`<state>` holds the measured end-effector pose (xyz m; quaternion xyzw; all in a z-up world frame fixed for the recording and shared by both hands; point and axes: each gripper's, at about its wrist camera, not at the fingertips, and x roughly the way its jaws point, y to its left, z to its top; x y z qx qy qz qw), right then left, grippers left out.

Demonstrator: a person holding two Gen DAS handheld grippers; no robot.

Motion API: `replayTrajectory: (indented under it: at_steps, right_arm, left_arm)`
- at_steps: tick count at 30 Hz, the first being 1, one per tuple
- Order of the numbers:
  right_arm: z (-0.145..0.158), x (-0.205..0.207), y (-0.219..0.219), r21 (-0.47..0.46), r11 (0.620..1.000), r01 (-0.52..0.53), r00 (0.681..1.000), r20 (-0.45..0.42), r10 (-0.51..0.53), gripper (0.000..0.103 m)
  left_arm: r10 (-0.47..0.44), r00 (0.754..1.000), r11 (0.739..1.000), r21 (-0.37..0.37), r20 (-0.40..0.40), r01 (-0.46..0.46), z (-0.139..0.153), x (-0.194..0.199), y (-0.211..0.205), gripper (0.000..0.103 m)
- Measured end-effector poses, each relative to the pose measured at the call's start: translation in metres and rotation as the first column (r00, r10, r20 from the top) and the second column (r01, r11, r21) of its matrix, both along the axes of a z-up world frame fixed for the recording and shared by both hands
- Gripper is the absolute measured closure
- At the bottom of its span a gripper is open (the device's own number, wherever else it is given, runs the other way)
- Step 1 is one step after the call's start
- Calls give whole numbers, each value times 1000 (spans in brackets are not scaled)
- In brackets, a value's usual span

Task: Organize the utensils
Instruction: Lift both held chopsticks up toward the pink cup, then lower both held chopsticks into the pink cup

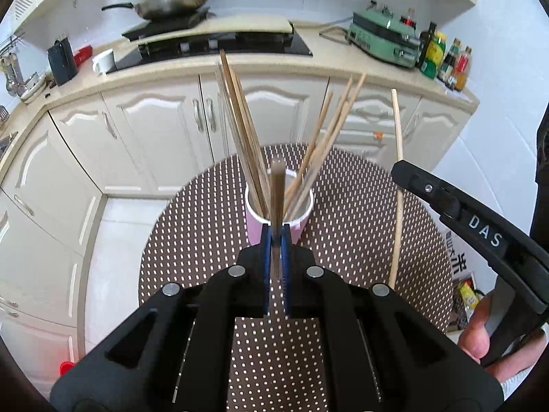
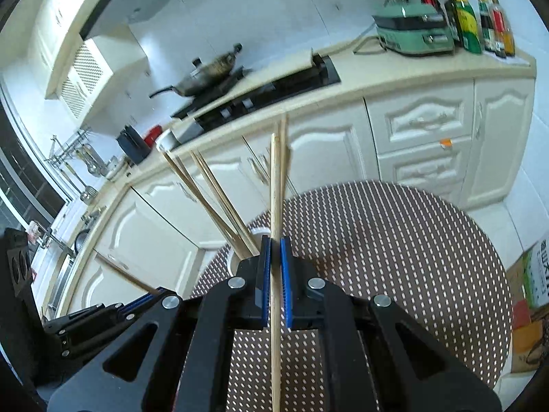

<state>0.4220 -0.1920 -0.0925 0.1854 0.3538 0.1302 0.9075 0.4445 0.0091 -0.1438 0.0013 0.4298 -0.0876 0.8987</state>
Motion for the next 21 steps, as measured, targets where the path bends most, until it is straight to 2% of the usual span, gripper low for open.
replayTrajectory:
  at_steps: [5, 11, 15, 21]
  right_arm:
    - [16, 11, 1, 18, 1000, 7, 999, 51, -7, 98]
    - [39, 21, 0, 38, 999, 21, 993, 115, -25, 98]
    - [52, 29, 0, 47, 998, 36, 986, 158, -43, 98]
    - [66, 38, -1, 62, 996, 68, 972, 222, -80, 98]
  left_arm:
    - [6, 999, 1000, -16, 54, -5, 20, 4, 5, 97]
    - [-9, 997, 1000, -26, 80, 11, 40, 12, 13, 97]
    - [-9, 992, 1000, -15, 123, 11, 55, 16, 17, 97]
    - [0, 988, 999, -48, 156, 8, 75, 25, 23, 97]
